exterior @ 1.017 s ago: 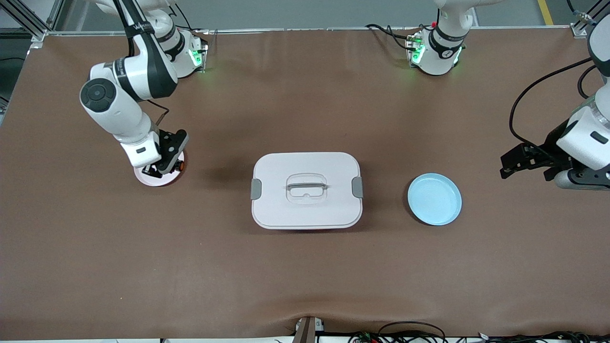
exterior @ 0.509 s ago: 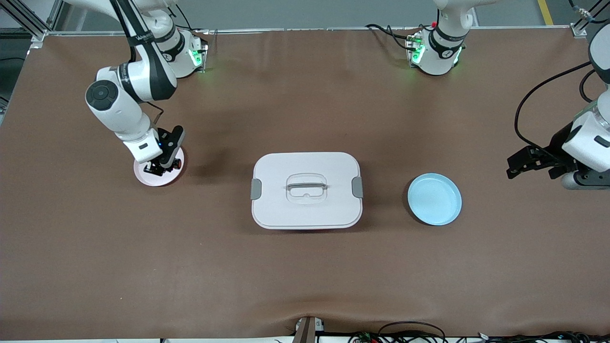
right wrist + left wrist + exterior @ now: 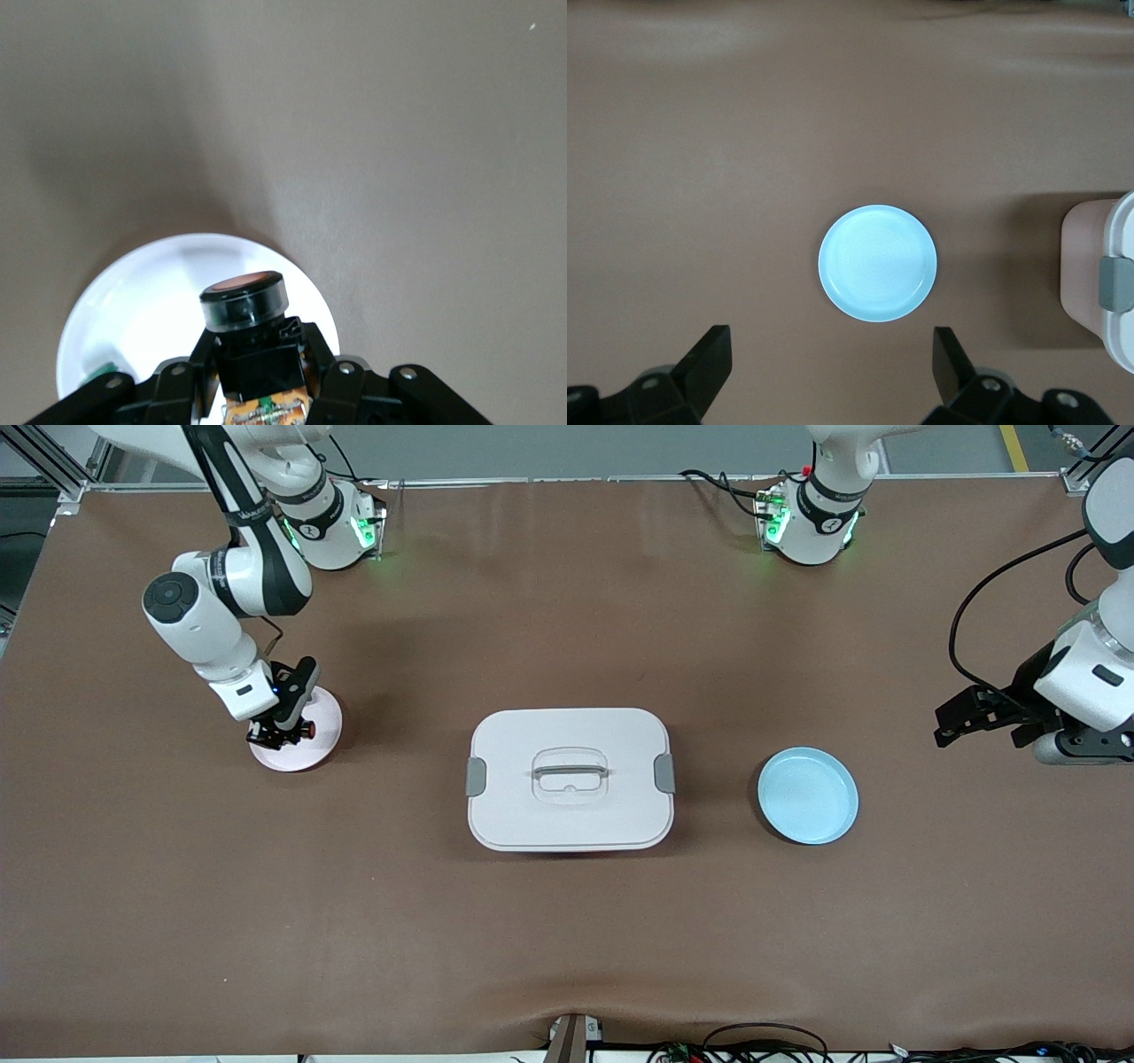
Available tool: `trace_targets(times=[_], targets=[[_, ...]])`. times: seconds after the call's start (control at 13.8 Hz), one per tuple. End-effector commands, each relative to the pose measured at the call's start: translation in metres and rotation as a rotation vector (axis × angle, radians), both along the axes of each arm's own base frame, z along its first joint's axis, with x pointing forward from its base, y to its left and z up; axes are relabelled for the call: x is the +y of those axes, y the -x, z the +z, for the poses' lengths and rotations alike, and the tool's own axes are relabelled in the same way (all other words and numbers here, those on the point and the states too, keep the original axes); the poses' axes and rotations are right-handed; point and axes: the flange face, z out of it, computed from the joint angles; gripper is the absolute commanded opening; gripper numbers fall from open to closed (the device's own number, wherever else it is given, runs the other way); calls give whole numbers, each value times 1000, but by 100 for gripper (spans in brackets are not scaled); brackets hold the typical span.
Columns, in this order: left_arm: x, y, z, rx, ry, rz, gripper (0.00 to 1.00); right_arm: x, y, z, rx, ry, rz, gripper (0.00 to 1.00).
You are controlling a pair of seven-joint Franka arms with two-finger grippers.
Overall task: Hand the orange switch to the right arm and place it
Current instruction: 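Lower the switch onto the pink plate with the right gripper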
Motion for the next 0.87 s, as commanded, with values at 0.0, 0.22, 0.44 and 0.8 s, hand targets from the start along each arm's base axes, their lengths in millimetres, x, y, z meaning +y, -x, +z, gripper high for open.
trace_targets(times=[0.0,0.22,0.44,0.8], targets=[[3,5,5,-9,5,-2,100,-17,11,-34,-25,6,23,0],[4,5,4,-7,7,3,100,-19,21,-74,-60,-5,21,0],[5,4,4,-6,7,4,100,-23,28,-103,-71,-13,9,0],[5,4,4,-6,7,4,100,-32,27,-104,-68,-18,-35,0]])
